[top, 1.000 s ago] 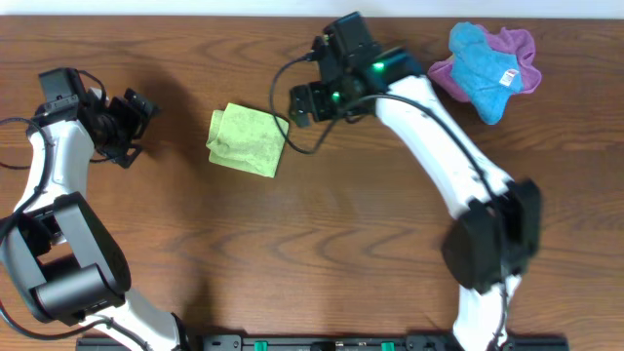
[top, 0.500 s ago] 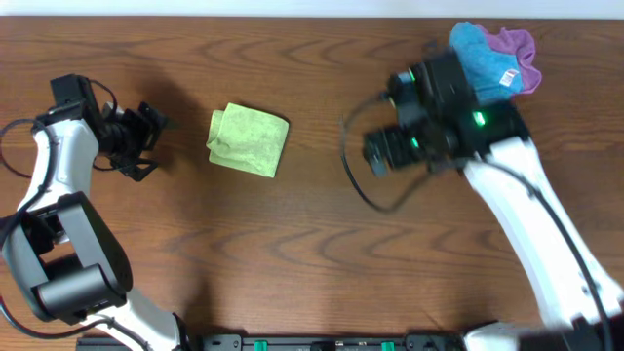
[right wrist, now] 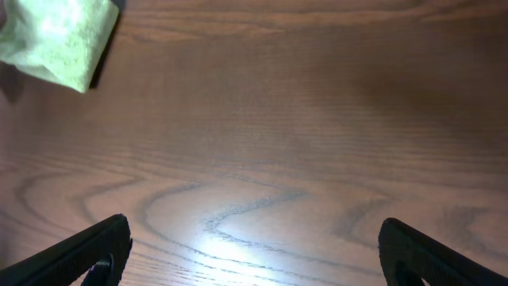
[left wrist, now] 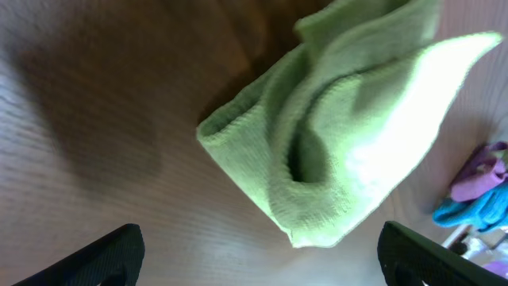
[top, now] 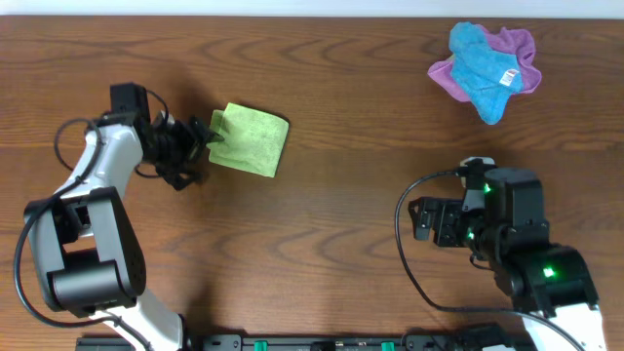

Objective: Fold the cloth
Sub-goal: 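Grasp the folded towel with the left gripper and carry it to the far left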

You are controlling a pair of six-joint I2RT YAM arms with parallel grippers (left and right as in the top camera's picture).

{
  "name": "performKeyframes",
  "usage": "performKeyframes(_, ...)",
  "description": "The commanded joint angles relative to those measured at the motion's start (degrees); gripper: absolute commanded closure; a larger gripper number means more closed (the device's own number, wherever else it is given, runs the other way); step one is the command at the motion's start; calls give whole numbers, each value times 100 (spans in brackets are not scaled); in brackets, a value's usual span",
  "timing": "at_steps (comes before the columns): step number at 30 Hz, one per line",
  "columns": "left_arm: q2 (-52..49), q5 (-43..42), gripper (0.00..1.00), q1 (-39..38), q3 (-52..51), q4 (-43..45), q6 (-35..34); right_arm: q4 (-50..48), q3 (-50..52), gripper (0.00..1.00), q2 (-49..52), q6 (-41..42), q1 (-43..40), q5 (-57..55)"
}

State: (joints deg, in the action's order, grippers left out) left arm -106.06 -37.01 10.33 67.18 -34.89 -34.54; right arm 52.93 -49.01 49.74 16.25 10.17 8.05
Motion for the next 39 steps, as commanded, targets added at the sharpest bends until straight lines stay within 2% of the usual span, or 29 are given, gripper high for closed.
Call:
performKeyframes(1, 87, -315, 5, 2, -415, 249, -238, 20, 61, 1, -111, 260, -52, -13)
performKeyframes(7, 87, -345, 5, -35, -852, 916, -479, 20, 61, 1, -96, 260, -50, -13)
performKeyframes(16, 76, 35, 5, -317, -1126, 2079, -1119, 20, 61, 1, -98, 260, -50, -13)
performKeyframes(28, -11, 1093, 4, -979, -1128, 2763, -1528, 20, 61, 1, -98, 258, -50, -13)
performKeyframes(31, -87, 1357, 0, -1108, -1128, 2824, -1700, 20, 61, 1, -98, 260, -50, -13)
performKeyframes(33, -151, 1541, 10, -1165, -1128, 2826, -1836, 20, 61, 1, -98, 260, -50, -13)
performKeyframes(37, -269, 1751, 48, -1198, -1128, 2833, -1993, 20, 61, 1, -98, 260, -50, -13)
performKeyframes(39, -302, 1799, 58, -1196, -1128, 2841, -1993, 20, 61, 1, -98, 260, -50, -13)
